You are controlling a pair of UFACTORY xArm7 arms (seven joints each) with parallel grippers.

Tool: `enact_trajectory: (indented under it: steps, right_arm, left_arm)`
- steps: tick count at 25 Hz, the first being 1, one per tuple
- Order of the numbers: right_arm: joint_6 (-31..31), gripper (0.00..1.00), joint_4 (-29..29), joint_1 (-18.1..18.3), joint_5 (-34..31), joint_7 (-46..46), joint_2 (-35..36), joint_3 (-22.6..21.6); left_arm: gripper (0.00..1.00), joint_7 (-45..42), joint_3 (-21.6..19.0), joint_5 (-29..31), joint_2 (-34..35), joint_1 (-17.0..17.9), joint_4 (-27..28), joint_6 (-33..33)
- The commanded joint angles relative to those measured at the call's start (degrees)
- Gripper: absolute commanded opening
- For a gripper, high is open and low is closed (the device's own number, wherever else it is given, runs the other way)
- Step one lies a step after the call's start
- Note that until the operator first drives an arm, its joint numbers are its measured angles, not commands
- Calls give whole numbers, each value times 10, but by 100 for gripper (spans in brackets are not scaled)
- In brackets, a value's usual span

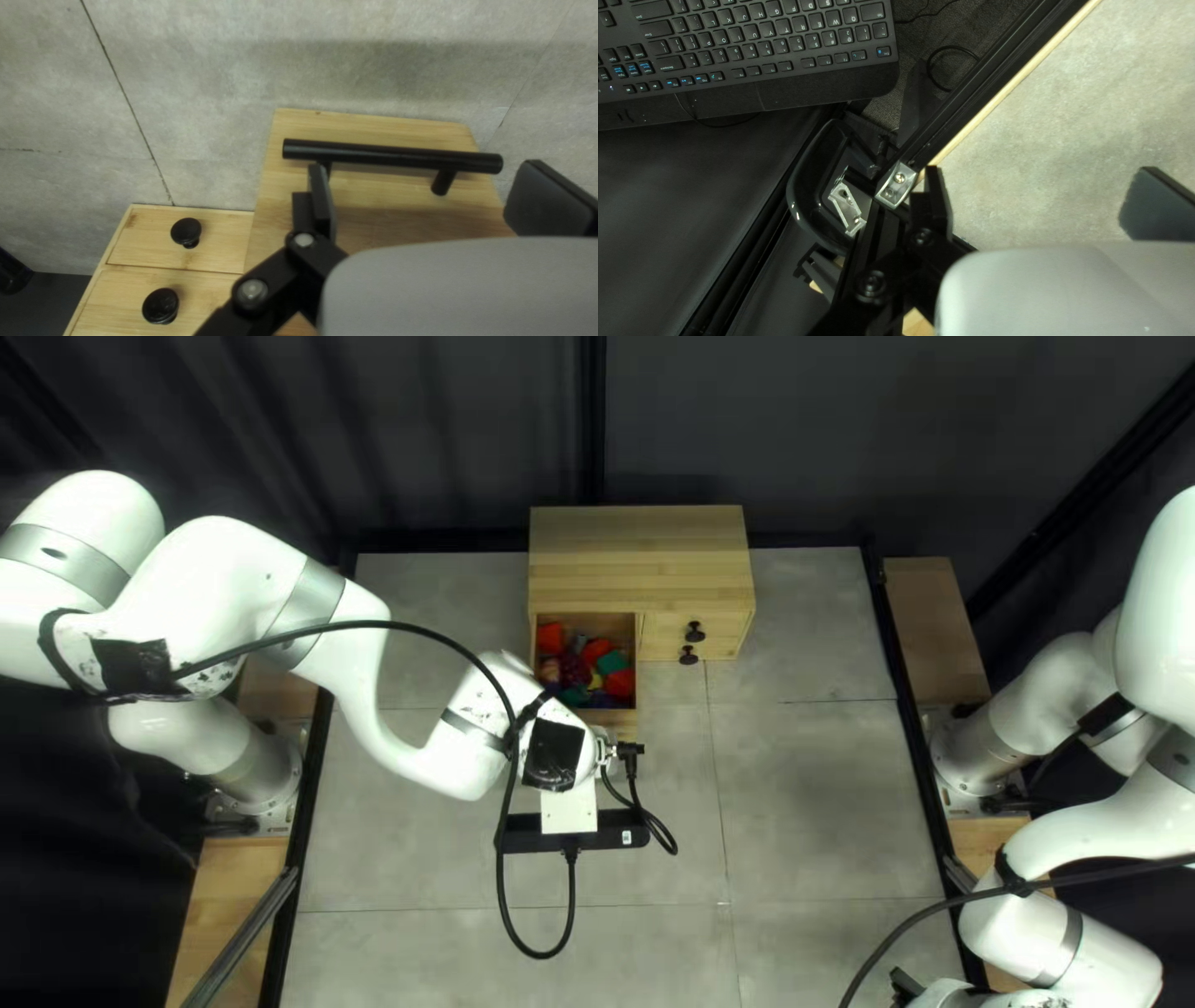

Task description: Open drawers and place objects into drawer and close

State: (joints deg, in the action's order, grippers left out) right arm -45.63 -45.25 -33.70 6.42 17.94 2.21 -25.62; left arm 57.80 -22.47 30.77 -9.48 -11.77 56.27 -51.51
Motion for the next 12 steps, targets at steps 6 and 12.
enact_trajectory:
  steps: [6, 12]
  right_arm:
    - [0, 100, 0, 0, 0, 0, 0, 0]
    - [0, 100, 0, 0, 0, 0, 0, 0]
  left_arm:
    - [100, -1, 4, 9, 3, -4, -11, 12]
    - [100, 2, 7, 9, 6, -8, -12, 12]
